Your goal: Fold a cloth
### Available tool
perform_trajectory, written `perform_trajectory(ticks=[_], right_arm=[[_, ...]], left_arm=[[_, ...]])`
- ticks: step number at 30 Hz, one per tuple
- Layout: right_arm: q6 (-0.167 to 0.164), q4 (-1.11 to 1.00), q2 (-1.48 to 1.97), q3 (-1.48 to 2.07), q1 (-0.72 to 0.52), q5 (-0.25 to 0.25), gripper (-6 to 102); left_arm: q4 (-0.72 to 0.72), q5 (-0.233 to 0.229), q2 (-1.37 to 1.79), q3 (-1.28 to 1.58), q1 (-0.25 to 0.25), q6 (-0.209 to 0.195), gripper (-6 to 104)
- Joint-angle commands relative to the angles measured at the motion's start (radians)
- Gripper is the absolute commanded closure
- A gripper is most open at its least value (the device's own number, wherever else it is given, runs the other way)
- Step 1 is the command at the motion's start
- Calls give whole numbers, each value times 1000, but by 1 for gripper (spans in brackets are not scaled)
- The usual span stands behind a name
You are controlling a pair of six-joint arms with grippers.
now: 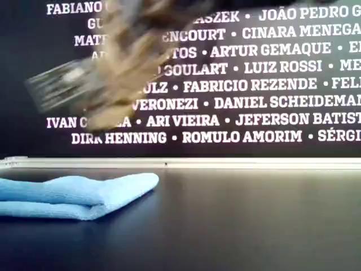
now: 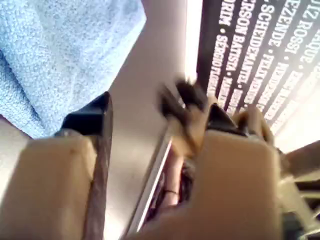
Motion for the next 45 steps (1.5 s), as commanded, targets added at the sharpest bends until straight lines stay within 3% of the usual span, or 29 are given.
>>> perform_trajectory(ticks=[1,5,16,19,22,26,38,45], right_arm=[[-8,259,167,-86,-91,-9,95],[-2,419,270,-58,-204,-9,97],[6,394,928,-57,-482,8,96],[6,393,992,-60,-583,2,96],[8,393,1008,-89,-658,-8,96],[9,394,1104,-58,-667,-8,96],[9,403,1502,-6,-678,9,96],[9,388,1887,614,-676,8,96]], left_arm=[[-12,-9,20,-23,-6,6,30],[-12,-9,20,-23,-6,6,30],[-12,-15,20,-35,2,6,30],[-12,-75,20,-38,52,6,30],[-12,-175,20,-64,135,6,30],[-12,-249,20,-57,167,6,30],[-11,-253,20,-55,169,-11,30],[-11,-253,20,-75,160,-11,30]])
